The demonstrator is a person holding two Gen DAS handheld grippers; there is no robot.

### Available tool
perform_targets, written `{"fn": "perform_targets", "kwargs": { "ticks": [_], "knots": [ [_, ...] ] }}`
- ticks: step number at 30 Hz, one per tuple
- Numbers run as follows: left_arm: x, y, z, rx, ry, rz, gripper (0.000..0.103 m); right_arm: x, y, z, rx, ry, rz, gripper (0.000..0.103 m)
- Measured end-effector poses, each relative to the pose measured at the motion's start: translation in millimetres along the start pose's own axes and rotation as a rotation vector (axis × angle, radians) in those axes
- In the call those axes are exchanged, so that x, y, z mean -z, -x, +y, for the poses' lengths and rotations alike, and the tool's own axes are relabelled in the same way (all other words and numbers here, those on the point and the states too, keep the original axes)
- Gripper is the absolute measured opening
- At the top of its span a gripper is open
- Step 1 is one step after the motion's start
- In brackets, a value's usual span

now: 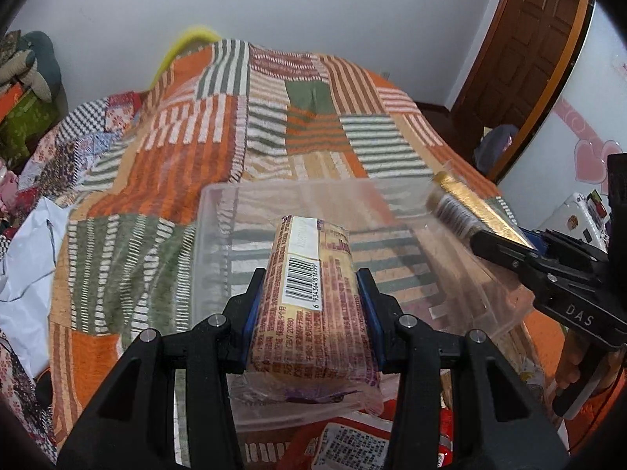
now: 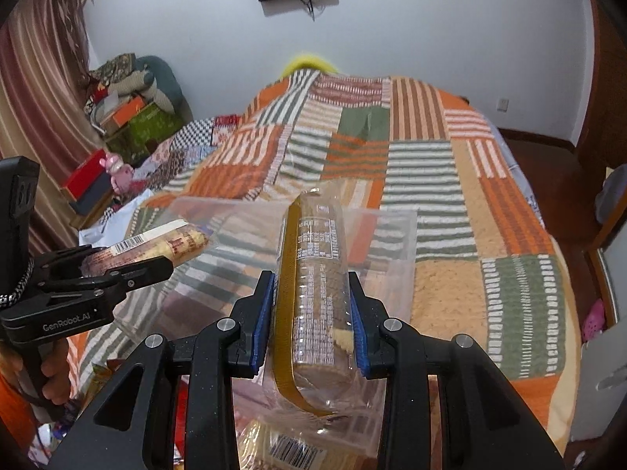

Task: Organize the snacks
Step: 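Carry both snacks into the clear plastic box and open both tools, then grasp the blue chip bag with the left tool while the right tool grasps the green-topped snack bag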

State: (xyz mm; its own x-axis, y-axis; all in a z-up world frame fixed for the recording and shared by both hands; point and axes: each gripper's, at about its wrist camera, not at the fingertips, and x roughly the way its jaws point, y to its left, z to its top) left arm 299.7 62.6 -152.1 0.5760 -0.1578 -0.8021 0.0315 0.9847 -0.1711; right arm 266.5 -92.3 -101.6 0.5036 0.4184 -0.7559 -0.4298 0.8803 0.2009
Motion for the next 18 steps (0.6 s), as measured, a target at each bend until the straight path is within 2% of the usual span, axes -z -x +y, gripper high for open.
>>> {"fn": "perform_targets", "kwargs": {
  "ticks": [5, 10, 13, 18],
  "knots": [
    [0.7, -11.6, 0.9, 0.001, -0.005, 0.037, 0.044, 1.7, -13.4, -4.4, 0.013, 0.007, 0.042, 0.032],
    [-0.8, -9.3, -0.9, -0.014, -0.024, 0.025, 0.044, 4.8, -17.2, -0.4, 0.027, 0.043, 0.071, 0.032],
    [-1.8, -5.6, -0.6, -0.009, -0.023, 0.022, 0.044, 3.3, -15.8, 2.2, 0.046, 0.059, 0.064, 0.034],
    [0.0, 9.0, -0.9, -0.008, -0.025, 0.003, 0.045, -1.9, -2.1, -1.3, 0.026, 0.036, 0.039, 0.034]
  ]
}}
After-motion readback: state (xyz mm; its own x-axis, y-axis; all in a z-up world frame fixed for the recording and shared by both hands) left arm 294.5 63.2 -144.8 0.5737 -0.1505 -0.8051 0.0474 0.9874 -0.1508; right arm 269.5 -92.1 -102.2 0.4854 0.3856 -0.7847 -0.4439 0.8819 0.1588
